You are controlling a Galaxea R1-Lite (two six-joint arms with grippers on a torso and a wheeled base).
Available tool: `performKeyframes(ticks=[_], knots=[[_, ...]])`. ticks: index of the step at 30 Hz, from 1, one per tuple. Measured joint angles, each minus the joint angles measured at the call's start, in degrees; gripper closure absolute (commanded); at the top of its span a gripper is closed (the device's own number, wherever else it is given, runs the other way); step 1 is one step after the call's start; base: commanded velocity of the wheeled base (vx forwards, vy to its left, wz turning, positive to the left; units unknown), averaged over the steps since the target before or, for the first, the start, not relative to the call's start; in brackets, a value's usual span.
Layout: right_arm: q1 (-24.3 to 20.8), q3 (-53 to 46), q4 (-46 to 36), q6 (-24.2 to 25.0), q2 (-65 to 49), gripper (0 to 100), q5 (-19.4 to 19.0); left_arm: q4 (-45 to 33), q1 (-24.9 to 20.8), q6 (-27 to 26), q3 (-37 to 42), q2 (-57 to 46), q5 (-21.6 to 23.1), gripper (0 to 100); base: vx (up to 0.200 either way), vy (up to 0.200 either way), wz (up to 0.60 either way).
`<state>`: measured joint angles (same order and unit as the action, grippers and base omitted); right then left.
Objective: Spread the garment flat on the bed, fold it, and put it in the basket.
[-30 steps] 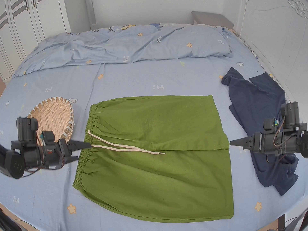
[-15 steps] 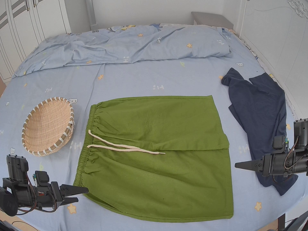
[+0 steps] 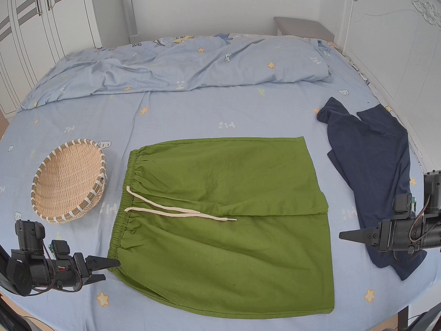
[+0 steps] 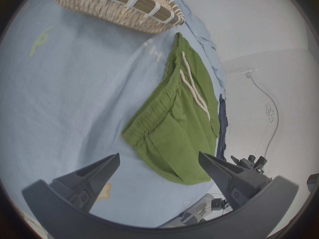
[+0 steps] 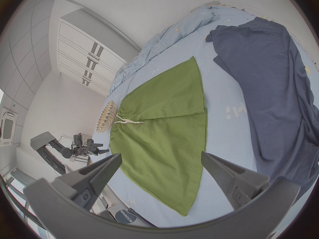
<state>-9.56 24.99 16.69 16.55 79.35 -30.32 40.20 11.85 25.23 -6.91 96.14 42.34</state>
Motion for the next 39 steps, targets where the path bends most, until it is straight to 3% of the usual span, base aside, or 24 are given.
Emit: performKeyframes(ticks=[19, 29, 30, 39], knots=[[1.43, 0.11, 0.11, -0.20, -0.02, 0, -0.09, 14.24, -0.48, -0.04, 0.50, 9.85, 0.05, 0, 0.000, 0.000, 0.00], [2.10, 0.09, 0.11, -0.20, -0.20, 0, -0.06, 15.14, -2.79, 0.05, 0.91, 11.30, 0.05, 0, 0.000, 0.000, 0.00], [2.17, 0.06, 0.09, -0.20, -0.20, 0, -0.06, 15.12, -2.84, 0.05, 0.79, 11.34, 0.02, 100, 0.000, 0.000, 0.00], [2.86, 0.04, 0.09, -0.35, -0.27, 0, -0.15, 20.00, -2.51, 0.02, 0.52, 13.64, 0.00, 100, 0.000, 0.000, 0.00]])
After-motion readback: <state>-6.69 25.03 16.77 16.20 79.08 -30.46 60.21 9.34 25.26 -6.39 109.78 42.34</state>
